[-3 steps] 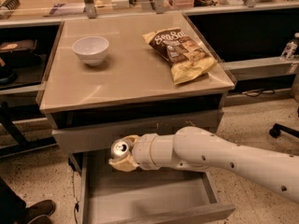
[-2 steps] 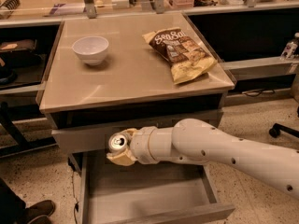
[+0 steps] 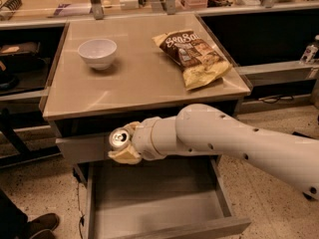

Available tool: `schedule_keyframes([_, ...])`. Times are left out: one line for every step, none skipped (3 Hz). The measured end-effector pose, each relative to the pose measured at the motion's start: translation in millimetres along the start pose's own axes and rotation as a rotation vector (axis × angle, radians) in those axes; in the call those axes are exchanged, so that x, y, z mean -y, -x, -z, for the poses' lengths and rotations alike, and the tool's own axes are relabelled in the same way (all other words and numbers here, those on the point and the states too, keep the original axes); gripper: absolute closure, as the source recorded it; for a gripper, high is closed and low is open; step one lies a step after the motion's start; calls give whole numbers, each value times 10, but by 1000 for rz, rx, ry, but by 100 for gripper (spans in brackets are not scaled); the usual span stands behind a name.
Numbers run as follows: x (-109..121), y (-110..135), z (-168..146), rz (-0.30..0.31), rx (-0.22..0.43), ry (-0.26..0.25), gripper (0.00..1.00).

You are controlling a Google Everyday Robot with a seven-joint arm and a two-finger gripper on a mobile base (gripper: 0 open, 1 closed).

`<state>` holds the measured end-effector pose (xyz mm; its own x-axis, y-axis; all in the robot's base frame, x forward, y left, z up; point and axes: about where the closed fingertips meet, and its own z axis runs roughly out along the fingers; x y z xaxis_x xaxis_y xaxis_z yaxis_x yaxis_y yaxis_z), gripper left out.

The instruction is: Pick 7up can from middle drawer and place on counter

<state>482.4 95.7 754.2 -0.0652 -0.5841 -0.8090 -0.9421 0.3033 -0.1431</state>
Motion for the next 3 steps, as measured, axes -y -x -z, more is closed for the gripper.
schedule_keyframes([-7, 11, -1, 3, -2, 3, 100])
schedule_keyframes([126, 203, 176, 22, 13, -26, 100])
schedule_keyframes([391, 480, 427, 45, 37, -59, 100])
